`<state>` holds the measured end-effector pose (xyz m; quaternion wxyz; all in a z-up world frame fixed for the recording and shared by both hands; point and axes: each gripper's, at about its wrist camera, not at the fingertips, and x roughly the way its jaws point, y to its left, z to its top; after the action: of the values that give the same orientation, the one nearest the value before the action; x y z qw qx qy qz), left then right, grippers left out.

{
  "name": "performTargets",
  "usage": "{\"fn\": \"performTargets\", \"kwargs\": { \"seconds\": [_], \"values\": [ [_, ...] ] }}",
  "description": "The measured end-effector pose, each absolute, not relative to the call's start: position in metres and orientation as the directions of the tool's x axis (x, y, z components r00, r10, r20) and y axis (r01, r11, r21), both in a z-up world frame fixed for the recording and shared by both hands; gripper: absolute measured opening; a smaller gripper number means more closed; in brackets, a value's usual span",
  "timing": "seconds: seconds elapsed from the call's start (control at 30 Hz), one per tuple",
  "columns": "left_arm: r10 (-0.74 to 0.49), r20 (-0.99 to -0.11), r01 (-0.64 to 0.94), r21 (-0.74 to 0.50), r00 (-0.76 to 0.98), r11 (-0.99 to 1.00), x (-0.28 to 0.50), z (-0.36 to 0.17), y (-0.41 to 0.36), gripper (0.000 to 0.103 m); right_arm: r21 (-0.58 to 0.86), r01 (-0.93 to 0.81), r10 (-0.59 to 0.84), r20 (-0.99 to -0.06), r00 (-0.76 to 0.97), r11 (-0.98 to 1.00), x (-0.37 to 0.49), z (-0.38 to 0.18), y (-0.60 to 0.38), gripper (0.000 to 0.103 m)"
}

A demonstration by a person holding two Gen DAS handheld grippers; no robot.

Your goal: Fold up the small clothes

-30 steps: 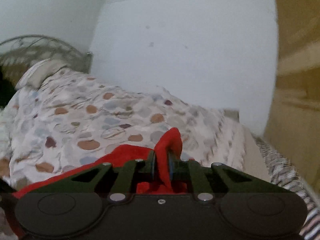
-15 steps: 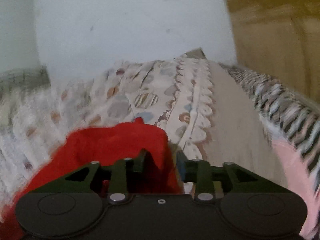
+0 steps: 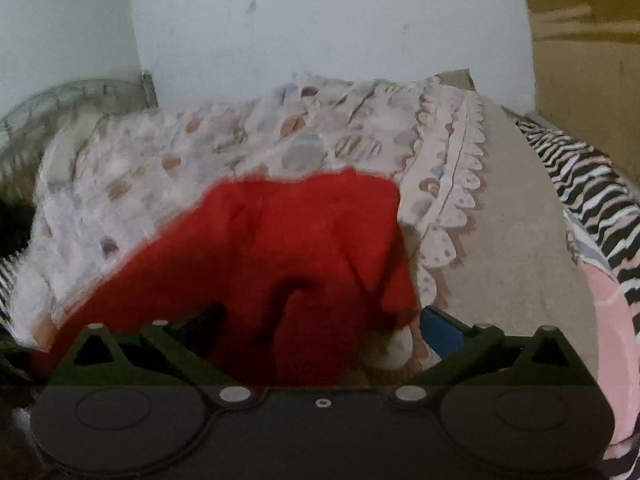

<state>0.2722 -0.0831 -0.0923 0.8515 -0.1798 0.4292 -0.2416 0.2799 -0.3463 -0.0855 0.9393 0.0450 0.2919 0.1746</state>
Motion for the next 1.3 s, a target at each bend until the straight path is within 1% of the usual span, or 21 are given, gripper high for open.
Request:
{"fn": "performTargets", "kwargs": {
  "seconds": [0.1,0.23,0.27,0.37,0.5,0.6,0.7,0.73,1.3],
  "values": [
    [-0.564,-0.647,0.265,-0.506,0.513,0.821,0.273,-0.092,-0.084,0.103,0.251,-0.276,0.370,-0.528,0.764,0.928,0.278,-0.089,-0.353,0.102],
    [-0.562,-0.647,0.261,-0.506,0.515,0.822,0.273,-0.092,-0.084,0.103,0.319,-0.281,0.406,-0.454,0.793,0.905,0.273,-0.073,-0.363,0.102],
    [-0.561,-0.648,0.261,-0.505,0.516,0.823,0.273,-0.092,-0.085,0.103,0.329,-0.274,0.403,-0.437,0.804,0.904,0.275,-0.069,-0.365,0.102],
    [-0.553,-0.651,0.261,-0.495,0.521,0.829,0.271,-0.091,-0.086,0.103,0.330,-0.243,0.373,-0.423,0.826,0.912,0.292,-0.062,-0.368,0.102],
    [-0.548,-0.655,0.260,-0.490,0.520,0.832,0.271,-0.091,-0.087,0.103,0.365,-0.199,0.358,-0.444,0.821,0.909,0.317,-0.072,-0.368,0.102],
    [-0.548,-0.657,0.261,-0.488,0.518,0.833,0.272,-0.091,-0.087,0.103,0.372,-0.157,0.348,-0.531,0.773,0.915,0.336,-0.100,-0.364,0.102],
    [-0.541,-0.661,0.274,-0.471,0.521,0.839,0.272,-0.090,-0.091,0.103,0.439,-0.188,0.396,-0.447,0.802,0.878,0.333,-0.121,-0.375,0.102],
    [-0.536,-0.662,0.277,-0.463,0.524,0.842,0.271,-0.089,-0.092,0.103,0.448,-0.190,0.400,-0.438,0.805,0.873,0.332,-0.122,-0.378,0.102],
    [-0.541,-0.659,0.264,-0.478,0.523,0.838,0.269,-0.091,-0.091,0.103,0.462,-0.199,0.404,-0.403,0.821,0.864,0.325,-0.125,-0.380,0.102]
  ]
}}
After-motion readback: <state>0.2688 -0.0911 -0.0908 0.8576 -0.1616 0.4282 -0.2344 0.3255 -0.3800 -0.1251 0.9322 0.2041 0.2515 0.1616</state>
